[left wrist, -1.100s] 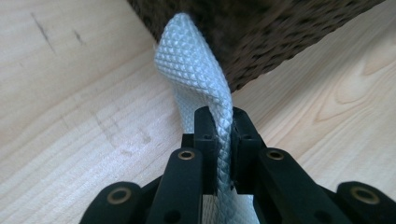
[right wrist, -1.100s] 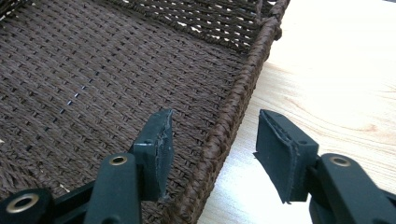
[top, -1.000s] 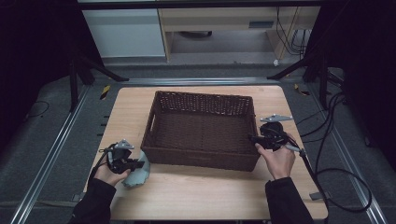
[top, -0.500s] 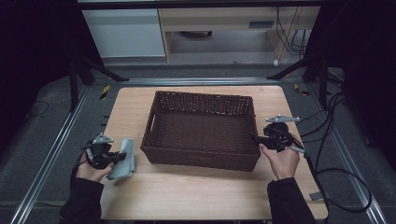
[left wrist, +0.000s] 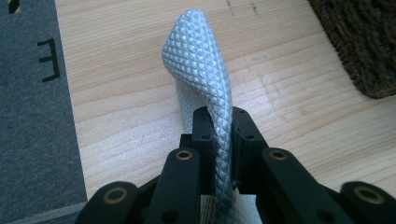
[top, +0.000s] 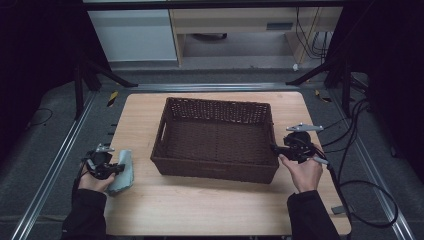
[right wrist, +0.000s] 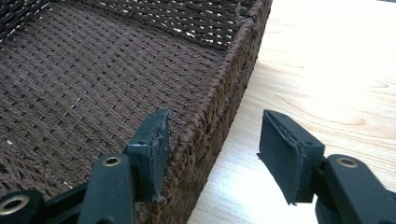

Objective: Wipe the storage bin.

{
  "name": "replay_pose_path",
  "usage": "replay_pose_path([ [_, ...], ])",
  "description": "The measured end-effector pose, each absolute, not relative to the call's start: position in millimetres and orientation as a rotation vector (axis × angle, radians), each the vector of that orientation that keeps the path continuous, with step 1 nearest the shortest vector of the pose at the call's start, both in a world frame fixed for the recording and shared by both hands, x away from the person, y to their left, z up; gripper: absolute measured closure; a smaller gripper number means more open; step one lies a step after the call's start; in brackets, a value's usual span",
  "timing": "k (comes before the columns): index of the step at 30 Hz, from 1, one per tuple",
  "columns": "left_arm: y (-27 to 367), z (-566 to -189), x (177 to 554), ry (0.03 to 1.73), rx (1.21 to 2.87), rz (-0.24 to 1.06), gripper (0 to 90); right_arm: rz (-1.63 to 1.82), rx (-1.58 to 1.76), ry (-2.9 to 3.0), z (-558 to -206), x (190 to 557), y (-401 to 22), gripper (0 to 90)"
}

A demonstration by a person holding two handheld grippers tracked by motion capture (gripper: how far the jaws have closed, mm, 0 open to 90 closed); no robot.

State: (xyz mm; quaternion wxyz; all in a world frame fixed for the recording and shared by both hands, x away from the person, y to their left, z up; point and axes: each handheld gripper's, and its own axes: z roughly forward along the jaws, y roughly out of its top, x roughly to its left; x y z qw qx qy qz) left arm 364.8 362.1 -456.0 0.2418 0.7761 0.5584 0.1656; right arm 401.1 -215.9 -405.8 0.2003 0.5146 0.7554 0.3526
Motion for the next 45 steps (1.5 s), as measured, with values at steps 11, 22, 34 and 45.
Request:
replay_pose_path([
  [11, 358.8, -462.0, 367.3, 1.523, 2.141, 0.441, 64.5, 0.985, 1.441, 2.118, -405.6, 400.6, -216.7, 43.0],
  [22, 357.5, -436.0, 359.6, 1.467, 2.071, 0.506, 53.3, 0.983, 1.443, 2.115, -403.2, 399.6, -216.4, 43.4],
  [34, 334.4, -401.0, 358.2, 1.362, 2.029, 0.504, 51.1, 0.992, 1.423, 2.106, -396.2, 397.5, -214.4, 43.5],
  [45, 295.8, -375.0, 373.7, 1.252, 2.002, 0.472, 50.8, 0.993, 1.423, 2.117, -394.0, 396.5, -215.0, 43.8],
])
